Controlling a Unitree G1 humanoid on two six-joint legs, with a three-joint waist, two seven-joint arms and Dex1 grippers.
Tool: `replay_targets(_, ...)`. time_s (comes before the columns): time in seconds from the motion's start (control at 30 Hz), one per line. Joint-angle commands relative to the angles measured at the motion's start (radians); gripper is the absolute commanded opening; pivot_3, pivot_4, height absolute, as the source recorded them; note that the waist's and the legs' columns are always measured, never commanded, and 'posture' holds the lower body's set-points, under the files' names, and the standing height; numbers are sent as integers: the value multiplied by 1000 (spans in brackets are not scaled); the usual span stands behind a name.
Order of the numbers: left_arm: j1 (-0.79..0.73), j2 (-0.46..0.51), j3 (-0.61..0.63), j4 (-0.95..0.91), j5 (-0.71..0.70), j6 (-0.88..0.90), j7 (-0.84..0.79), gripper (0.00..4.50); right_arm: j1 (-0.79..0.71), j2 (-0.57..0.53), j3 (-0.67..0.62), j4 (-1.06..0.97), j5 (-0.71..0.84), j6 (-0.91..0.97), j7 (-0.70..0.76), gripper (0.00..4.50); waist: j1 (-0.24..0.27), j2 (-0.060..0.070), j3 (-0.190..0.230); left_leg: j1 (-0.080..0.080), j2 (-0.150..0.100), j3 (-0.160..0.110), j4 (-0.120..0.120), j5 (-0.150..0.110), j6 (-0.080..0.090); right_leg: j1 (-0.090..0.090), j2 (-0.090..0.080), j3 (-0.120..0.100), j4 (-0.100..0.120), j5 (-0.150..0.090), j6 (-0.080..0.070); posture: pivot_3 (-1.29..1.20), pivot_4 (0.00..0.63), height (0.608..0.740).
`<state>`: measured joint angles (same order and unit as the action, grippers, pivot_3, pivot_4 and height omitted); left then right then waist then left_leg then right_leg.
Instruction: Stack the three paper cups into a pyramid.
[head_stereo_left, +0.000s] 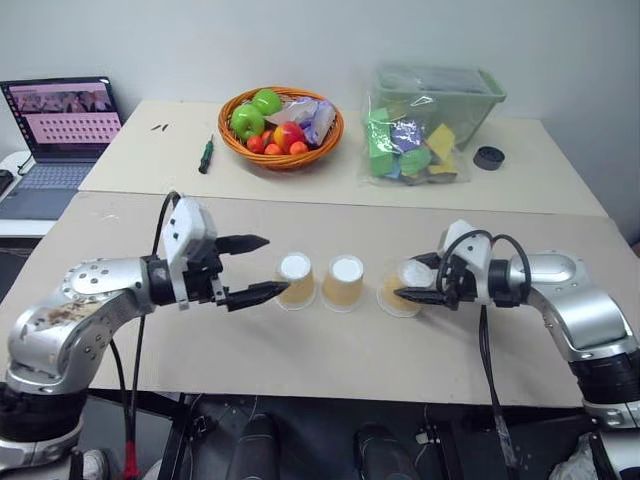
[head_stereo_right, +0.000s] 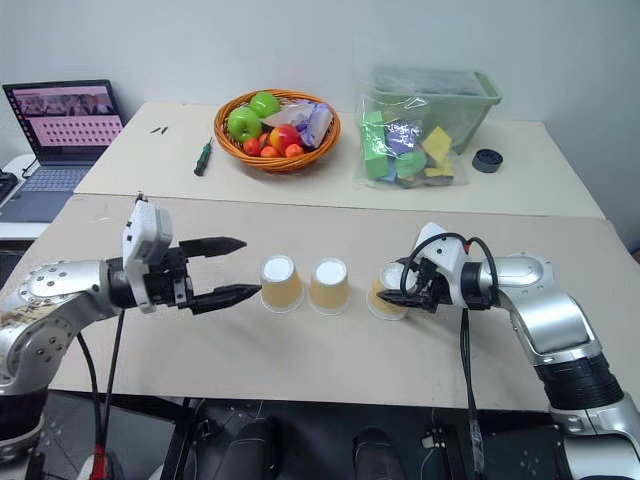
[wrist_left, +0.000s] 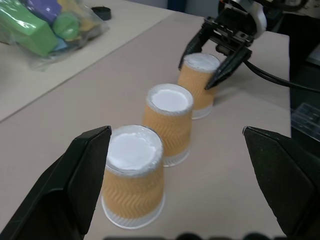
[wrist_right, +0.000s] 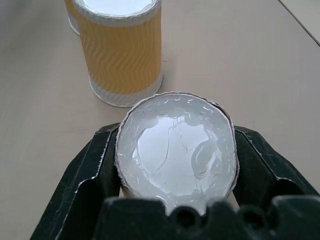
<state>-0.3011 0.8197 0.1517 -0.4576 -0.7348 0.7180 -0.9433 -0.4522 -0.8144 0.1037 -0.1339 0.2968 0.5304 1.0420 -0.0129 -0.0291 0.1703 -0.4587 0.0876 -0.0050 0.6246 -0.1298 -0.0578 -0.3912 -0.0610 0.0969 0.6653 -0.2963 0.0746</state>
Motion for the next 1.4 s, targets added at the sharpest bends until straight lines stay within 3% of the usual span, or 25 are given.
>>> replay_targets(0.03,-4,16,27,-34,-13,-28,-18,4500,-24,2,-19,-12,4,-15,4,2690,0,0,0,0,0,0,0,0,0,0,0,0,0,0,0,0,150,692)
replay_targets(0.23,13,26,24,-48,-6,-29,-26,4500,-81,13,-55,-57,50,-1,10,2689,0,0,0,0,0,0,0,0,0,0,0,0,0,0,0,0,150,692)
replay_targets(0.43,20,26,18,-57,-5,-33,-19,4500,-261,-1,-114,-46,150,52,53,2689,-2,1,1,0,0,0,0,0,0,-1,0,0,1,0,0,0,150,692)
replay_targets(0.6,13,17,4,-55,0,-39,-14,4500,-487,21,-15,113,60,-5,100,2689,0,1,1,0,0,0,0,0,0,-1,0,0,0,0,0,0,150,692)
replay_targets(0.8,8,11,-9,-47,5,-42,-13,4500,-657,166,147,211,16,9,185,2689,-8,1,1,-1,0,0,-1,0,0,-3,0,0,2,0,-2,0,150,692)
replay_targets(1.0,9,4,-19,-42,10,-45,-12,4500,-738,255,219,278,-4,23,259,2689,1,2,2,-10,0,0,1,0,0,-15,0,0,12,-1,-3,0,150,692)
replay_targets(1.4,21,-6,-23,-57,9,-40,3,4500,-744,262,268,304,-37,45,348,2689,0,2,2,-10,0,0,1,0,0,-16,1,0,14,-2,-4,0,150,692)
